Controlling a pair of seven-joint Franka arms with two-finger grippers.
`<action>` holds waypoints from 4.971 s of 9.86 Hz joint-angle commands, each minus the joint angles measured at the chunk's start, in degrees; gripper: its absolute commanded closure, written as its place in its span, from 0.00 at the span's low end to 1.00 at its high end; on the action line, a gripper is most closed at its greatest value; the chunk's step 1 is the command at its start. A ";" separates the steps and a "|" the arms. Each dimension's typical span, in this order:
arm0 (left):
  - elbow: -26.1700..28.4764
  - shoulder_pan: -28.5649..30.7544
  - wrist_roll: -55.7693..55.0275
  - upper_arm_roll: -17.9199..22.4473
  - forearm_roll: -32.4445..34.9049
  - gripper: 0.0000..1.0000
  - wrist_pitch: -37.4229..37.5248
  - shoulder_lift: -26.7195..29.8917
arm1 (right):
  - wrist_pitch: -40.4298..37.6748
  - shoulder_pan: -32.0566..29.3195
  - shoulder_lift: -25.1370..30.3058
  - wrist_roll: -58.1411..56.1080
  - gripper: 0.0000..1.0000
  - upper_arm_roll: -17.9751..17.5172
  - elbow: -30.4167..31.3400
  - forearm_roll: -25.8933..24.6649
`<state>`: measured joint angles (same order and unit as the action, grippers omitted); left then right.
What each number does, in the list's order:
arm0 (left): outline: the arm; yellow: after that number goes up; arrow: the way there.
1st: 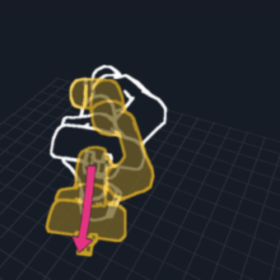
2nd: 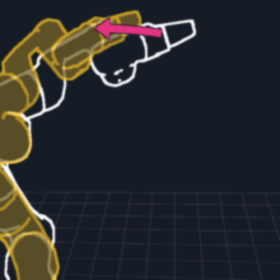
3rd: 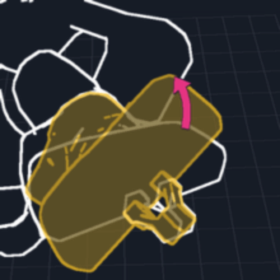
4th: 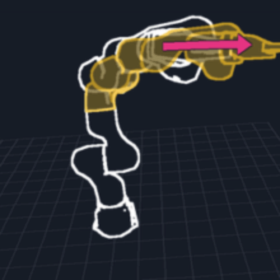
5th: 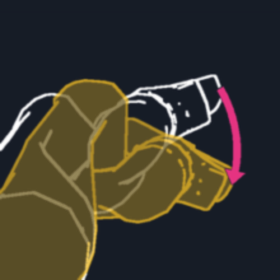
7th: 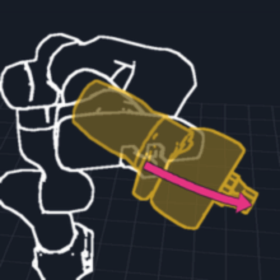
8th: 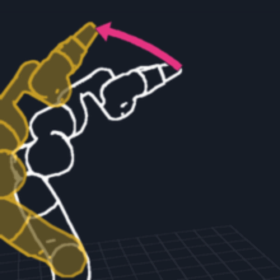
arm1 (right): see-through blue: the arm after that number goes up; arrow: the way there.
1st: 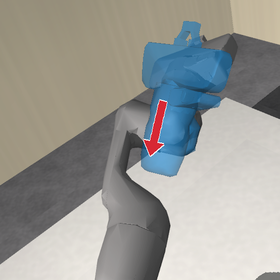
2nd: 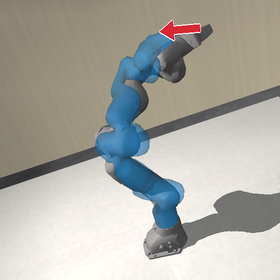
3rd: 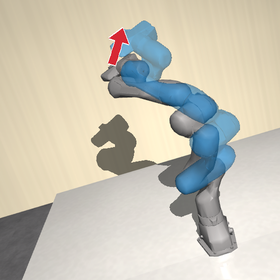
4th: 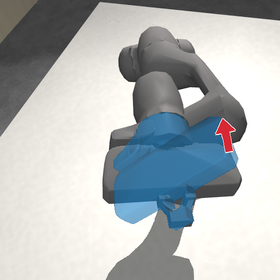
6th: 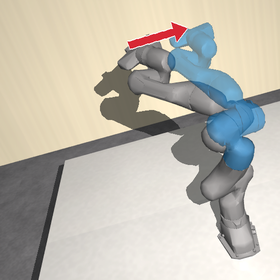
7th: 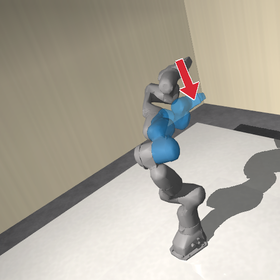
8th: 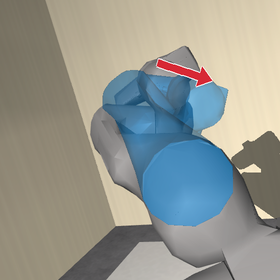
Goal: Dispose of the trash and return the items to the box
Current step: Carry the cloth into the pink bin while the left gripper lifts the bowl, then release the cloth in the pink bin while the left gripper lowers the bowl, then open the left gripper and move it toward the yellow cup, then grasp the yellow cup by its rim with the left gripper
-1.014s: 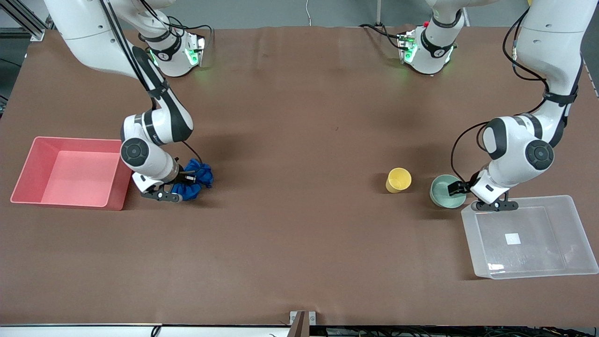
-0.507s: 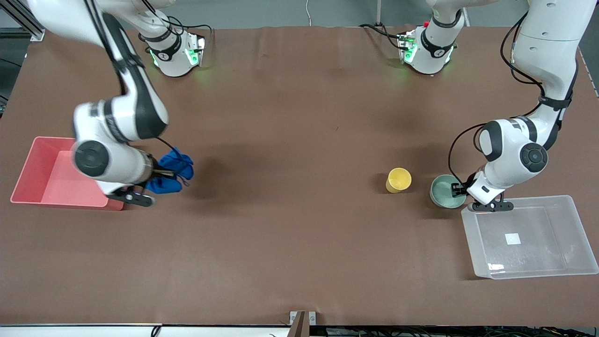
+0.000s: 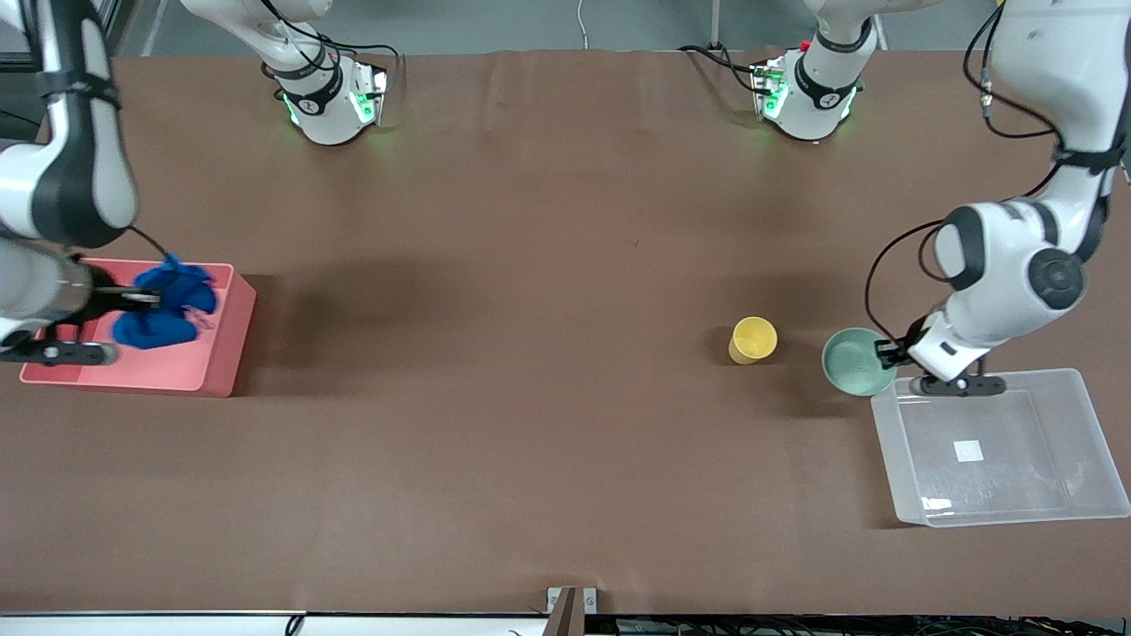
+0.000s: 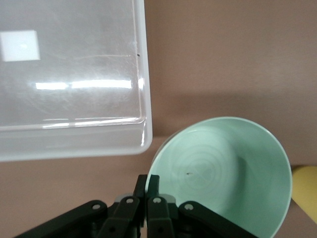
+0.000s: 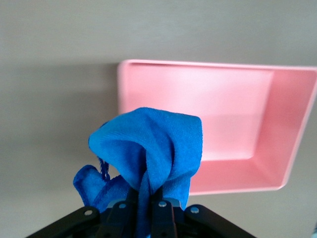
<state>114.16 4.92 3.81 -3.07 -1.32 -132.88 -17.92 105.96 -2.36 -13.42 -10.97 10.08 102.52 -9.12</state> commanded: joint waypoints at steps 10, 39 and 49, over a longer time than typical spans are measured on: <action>-46.05 8.10 21.41 4.62 -1.40 1.00 12.24 -28.29 | 21.11 -3.36 -3.83 -16.54 0.00 5.84 12.48 3.92; 13.54 6.07 -6.45 -19.78 -2.46 0.12 -13.43 3.18 | -22.73 -1.51 15.00 12.20 0.00 -4.98 -16.91 8.51; 10.90 3.96 -6.62 -19.78 1.50 0.80 -17.94 -6.95 | -22.64 -1.07 14.82 12.55 0.00 -4.89 -17.00 8.42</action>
<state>125.22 8.63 -2.23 -22.87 -1.34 -150.06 -22.34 83.11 -3.74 0.21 0.62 5.31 84.03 0.31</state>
